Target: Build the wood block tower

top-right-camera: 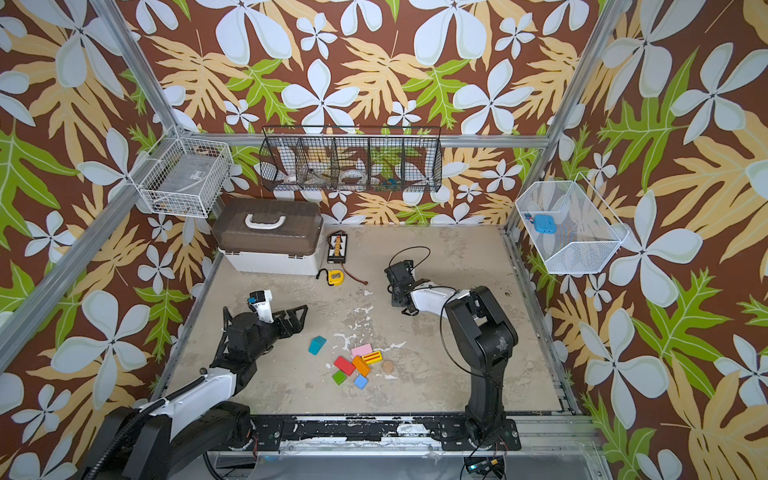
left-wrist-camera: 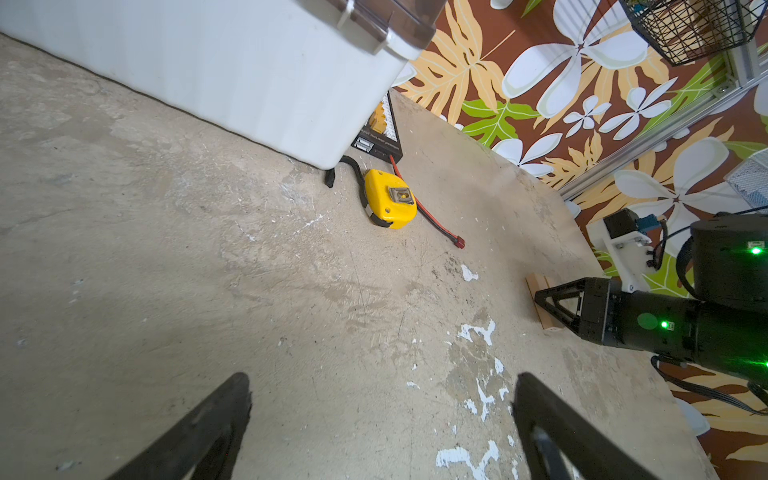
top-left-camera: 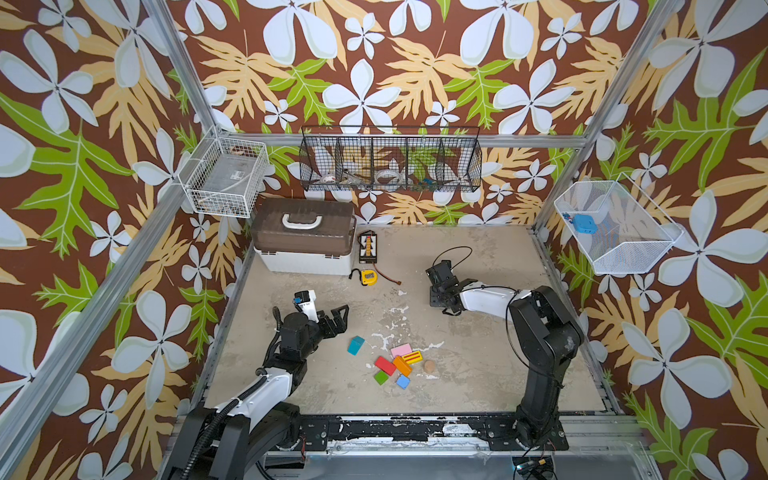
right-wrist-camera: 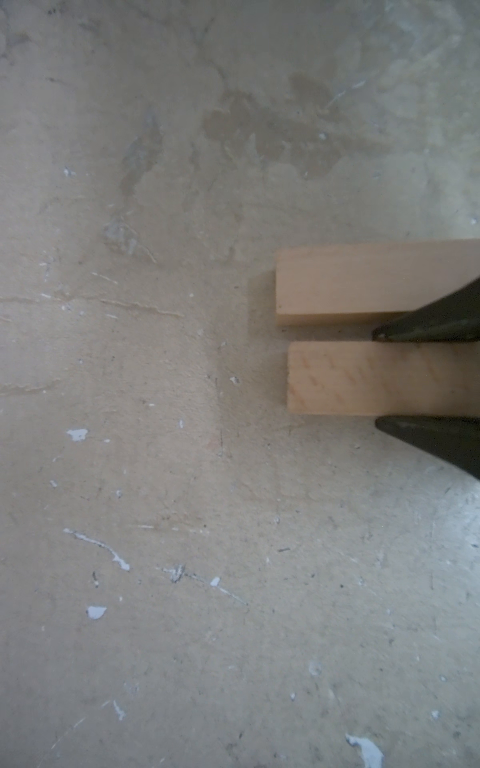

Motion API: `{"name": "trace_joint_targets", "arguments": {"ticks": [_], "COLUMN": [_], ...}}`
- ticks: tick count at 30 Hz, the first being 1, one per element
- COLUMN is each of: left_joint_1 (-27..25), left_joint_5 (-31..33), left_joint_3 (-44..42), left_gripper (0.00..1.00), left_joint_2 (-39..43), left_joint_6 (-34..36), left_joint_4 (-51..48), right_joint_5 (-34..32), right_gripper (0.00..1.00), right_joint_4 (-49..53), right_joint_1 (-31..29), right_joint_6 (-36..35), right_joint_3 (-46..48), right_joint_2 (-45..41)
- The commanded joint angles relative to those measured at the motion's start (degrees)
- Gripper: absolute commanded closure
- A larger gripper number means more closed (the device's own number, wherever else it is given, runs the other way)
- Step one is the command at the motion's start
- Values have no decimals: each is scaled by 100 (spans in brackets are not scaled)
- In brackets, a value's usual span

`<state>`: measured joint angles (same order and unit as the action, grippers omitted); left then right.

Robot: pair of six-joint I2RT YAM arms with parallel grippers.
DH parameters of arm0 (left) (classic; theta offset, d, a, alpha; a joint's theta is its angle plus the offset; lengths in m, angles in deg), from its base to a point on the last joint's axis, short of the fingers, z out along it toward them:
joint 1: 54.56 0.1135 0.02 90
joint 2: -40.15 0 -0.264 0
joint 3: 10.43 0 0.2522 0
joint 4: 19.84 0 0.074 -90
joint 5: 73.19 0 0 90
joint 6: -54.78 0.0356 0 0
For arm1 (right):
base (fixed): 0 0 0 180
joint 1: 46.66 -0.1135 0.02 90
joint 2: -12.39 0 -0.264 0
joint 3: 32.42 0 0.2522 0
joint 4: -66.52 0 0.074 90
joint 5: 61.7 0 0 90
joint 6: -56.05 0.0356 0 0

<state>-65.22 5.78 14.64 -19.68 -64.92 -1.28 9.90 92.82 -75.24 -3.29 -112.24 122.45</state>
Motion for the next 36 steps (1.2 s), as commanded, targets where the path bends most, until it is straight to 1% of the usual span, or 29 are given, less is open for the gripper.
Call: {"name": "trace_joint_targets", "arguments": {"ticks": [1, 3, 5, 7, 13, 17, 18, 26, 36], "left_joint_1": [0, -6, -3, -5, -3, -1, -3, -6, 0], "left_joint_5": [-49, -60, -58, -57, -63, -49, -49, -22, -14], "left_joint_3": [41, 43, 43, 38, 39, 32, 38, 46, 66], "left_gripper": [0, 0, 0, 0, 0, 0, 0, 0, 0], "left_joint_2": [-2, 7, 7, 7, 15, 15, 15, -6, -37], "left_joint_6": [-15, -10, -10, -12, -11, -10, -15, -12, -10], "left_joint_4": [174, 179, 182, 178, 181, 179, 182, 182, 169], "right_joint_5": [-45, -39, -16, -8, -33, 21, 81, 383, 629], "right_gripper": [71, 67, 56, 49, 32, 21, 20, 19, 19], "right_joint_4": [98, 115, 119, 134, 54, -192, -253, -416, -503], "right_joint_1": [1, 1, 1, 1, 8, 57, 99, 451, 484], "right_joint_6": [-33, -41, -49, -42, -58, -110, -137, -183, -209], "right_joint_3": [-47, -46, -12, 26, 252, 472, 505, 603, 611], "right_joint_2": [-48, -128, -230, -338, -660, -743, -728, -500, -474]}}
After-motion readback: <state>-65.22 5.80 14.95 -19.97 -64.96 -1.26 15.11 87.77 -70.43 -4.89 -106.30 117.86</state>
